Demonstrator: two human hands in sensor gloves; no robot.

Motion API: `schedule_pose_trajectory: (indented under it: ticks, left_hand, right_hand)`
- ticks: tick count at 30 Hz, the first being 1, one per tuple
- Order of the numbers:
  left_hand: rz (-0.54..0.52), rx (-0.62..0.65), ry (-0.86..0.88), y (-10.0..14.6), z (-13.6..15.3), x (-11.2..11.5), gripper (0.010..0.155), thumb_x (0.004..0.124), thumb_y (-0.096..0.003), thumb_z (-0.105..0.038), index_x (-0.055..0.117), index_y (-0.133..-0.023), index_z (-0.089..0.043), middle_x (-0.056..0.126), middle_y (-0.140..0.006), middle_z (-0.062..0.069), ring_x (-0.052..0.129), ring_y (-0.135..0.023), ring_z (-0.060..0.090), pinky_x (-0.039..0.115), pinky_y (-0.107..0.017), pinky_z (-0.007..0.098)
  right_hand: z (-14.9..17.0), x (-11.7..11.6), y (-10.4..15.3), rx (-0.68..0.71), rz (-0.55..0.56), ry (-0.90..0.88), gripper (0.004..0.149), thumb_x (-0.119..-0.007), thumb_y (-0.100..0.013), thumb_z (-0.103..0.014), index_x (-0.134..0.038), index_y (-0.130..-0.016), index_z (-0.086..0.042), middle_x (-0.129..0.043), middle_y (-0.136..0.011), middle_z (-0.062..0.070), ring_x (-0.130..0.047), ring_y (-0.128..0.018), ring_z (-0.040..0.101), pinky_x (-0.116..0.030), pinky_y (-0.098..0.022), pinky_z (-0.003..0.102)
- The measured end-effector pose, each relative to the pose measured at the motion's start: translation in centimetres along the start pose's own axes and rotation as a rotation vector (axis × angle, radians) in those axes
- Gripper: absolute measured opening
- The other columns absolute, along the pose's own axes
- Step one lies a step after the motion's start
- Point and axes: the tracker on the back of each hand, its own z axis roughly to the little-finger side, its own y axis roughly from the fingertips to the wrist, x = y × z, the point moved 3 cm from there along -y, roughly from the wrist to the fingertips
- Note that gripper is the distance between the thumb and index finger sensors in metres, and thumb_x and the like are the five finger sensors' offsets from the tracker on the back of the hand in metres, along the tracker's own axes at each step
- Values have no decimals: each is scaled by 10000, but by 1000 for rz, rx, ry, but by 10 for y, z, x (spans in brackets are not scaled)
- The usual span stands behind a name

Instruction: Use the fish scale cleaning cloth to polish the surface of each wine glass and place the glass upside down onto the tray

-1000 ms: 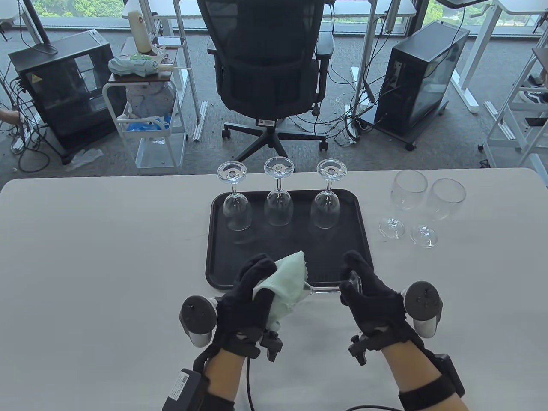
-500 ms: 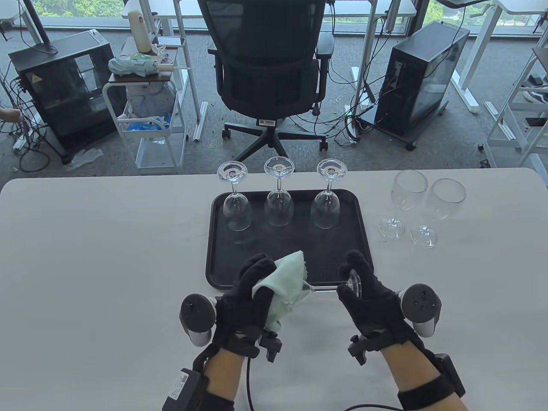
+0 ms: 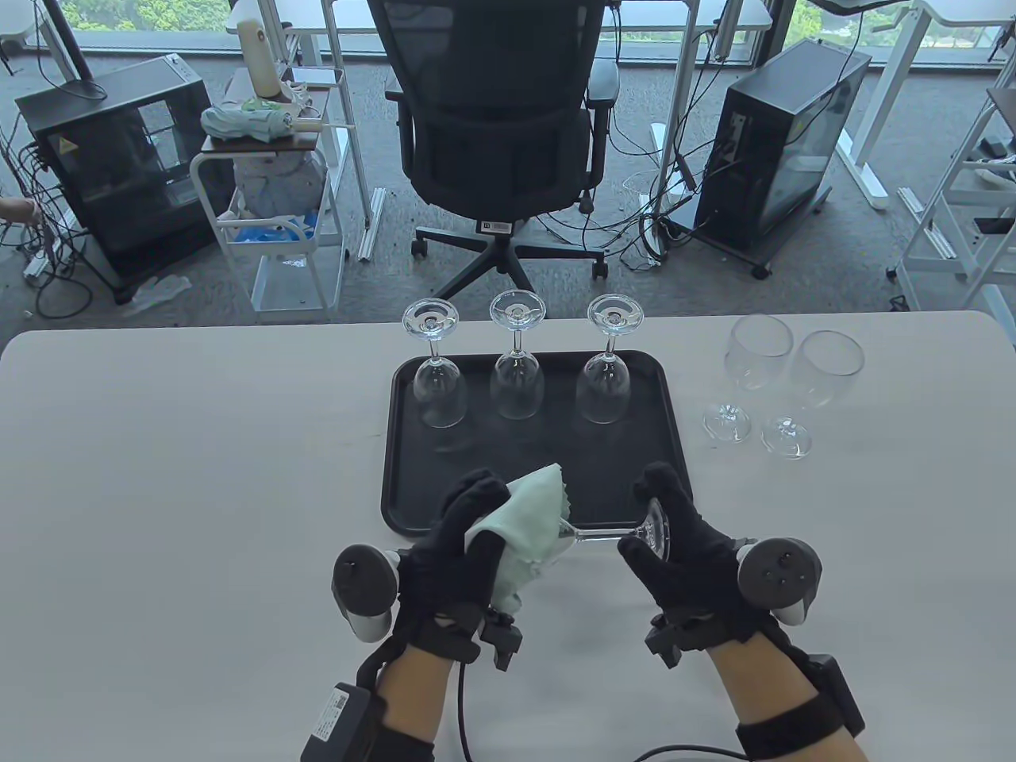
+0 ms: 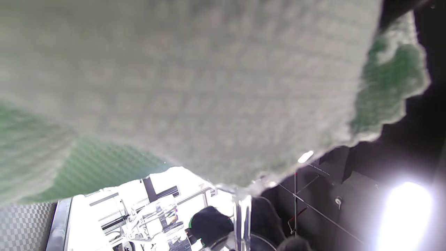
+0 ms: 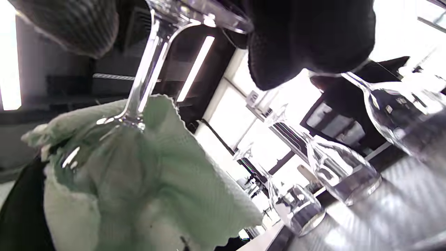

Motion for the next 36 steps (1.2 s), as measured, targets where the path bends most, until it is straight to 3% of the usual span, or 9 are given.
schedule_pose_trajectory:
  ticks: [3, 9, 11, 15, 17, 22, 28, 34, 36]
  left_hand:
    - [23, -35, 54, 1, 4, 3, 592, 699, -522, -675, 644, -1012, -347, 574, -1132, 18, 667, -996, 351, 846, -531, 589]
    - [6, 3, -39, 1, -2, 3, 594, 698, -515, -676, 646, -1010, -353, 562, -1141, 6, 648, -1017, 346, 829, -559, 591]
    - [10, 2, -44, 1, 1, 2, 587, 702, -516, -673, 654, -1006, -352, 573, -1136, 10, 663, -1008, 344, 837, -550, 591]
    - [5, -26, 12, 1, 3, 3, 585, 703, -521, -665, 656, -1007, -342, 575, -1134, 19, 666, -1004, 352, 836, -546, 600]
    - [11, -28, 16, 1, 3, 3, 586, 699, -524, -666, 652, -1010, -342, 569, -1137, 18, 661, -1006, 352, 834, -548, 599]
    - [5, 6, -31, 1, -1, 3, 592, 694, -517, -677, 646, -1011, -354, 565, -1139, 11, 662, -1007, 348, 841, -542, 585]
    - [7, -10, 32, 1, 0, 4, 586, 690, -525, -665, 643, -1014, -346, 558, -1142, 17, 657, -1010, 351, 833, -547, 598]
    - [3, -27, 19, 1, 4, 4, 588, 671, -526, -664, 636, -1020, -347, 554, -1145, 15, 655, -1016, 353, 836, -554, 592]
    - [0, -32, 28, 1, 5, 4, 581, 668, -537, -640, 629, -1023, -324, 557, -1144, 20, 656, -1023, 351, 808, -592, 608]
  right_hand:
    - [-4, 3, 3, 72, 71, 59, 917, -805, -464, -644, -228, -1079, -286, -545, -1060, 161, -923, -617, 333, -900, -400, 424]
    - [19, -8, 3, -328, -45, -241, 812, -688, -508, -698, -392, -1100, -228, -679, -946, 220, -936, -482, 319, -873, -284, 399]
    - [18, -8, 3, -258, -84, -224, 846, -715, -510, -681, -323, -1108, -228, -611, -1008, 222, -905, -571, 373, -855, -361, 457]
    - [3, 1, 2, 18, 13, 65, 927, -783, -470, -665, -222, -1087, -261, -531, -1075, 168, -911, -652, 349, -881, -438, 452]
    - [1, 2, 3, 32, 54, 68, 895, -803, -468, -647, -274, -1084, -271, -589, -1028, 163, -926, -617, 340, -898, -407, 432]
    - [19, -5, 3, -293, -26, -290, 830, -713, -488, -714, -420, -1101, -238, -679, -947, 208, -925, -482, 335, -862, -287, 411]
    - [-8, 5, 1, 94, 77, 125, 912, -788, -474, -647, -229, -1079, -257, -555, -1048, 175, -925, -635, 334, -900, -422, 436]
    - [20, -2, 3, -330, 45, -365, 816, -719, -506, -690, -379, -1118, -270, -664, -969, 207, -897, -520, 348, -839, -320, 432]
    - [22, 8, 3, -343, 110, -273, 825, -699, -518, -708, -311, -1117, -295, -692, -962, 188, -915, -510, 318, -854, -311, 408]
